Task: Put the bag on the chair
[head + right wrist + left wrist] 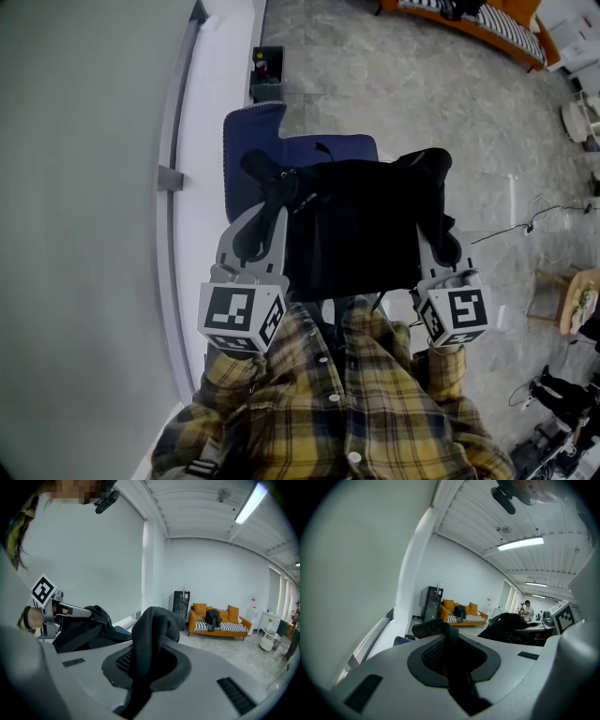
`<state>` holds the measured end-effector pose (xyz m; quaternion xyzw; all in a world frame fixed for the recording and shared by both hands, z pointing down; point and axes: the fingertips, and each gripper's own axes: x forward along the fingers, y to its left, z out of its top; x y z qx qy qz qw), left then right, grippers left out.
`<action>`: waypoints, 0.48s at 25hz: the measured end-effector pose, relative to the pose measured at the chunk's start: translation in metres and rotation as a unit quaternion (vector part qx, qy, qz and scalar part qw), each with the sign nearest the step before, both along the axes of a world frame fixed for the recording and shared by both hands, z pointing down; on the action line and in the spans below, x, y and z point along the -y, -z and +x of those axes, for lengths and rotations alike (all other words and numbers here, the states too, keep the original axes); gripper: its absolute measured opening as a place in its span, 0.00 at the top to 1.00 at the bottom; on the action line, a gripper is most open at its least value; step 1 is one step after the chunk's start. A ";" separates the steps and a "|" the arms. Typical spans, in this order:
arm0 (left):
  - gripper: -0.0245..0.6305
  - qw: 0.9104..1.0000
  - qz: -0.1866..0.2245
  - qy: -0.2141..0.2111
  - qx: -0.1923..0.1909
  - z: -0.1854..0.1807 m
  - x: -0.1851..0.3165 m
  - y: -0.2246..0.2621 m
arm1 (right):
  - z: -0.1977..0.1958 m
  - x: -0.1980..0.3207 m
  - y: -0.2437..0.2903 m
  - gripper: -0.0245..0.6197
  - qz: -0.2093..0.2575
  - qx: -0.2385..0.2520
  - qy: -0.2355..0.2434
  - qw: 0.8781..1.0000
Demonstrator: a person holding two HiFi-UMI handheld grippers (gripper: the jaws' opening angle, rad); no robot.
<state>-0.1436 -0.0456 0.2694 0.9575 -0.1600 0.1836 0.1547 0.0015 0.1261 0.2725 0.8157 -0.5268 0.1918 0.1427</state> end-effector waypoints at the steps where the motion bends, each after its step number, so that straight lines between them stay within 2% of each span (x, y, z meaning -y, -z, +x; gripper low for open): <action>1: 0.87 1.000 0.000 0.001 0.002 0.005 0.001 0.000 | 0.004 0.001 -0.001 0.91 0.000 0.003 0.001 1.000; 12: 0.87 0.998 0.025 0.051 0.011 0.077 0.030 0.003 | 0.081 0.042 -0.009 0.91 0.010 0.006 0.057 0.998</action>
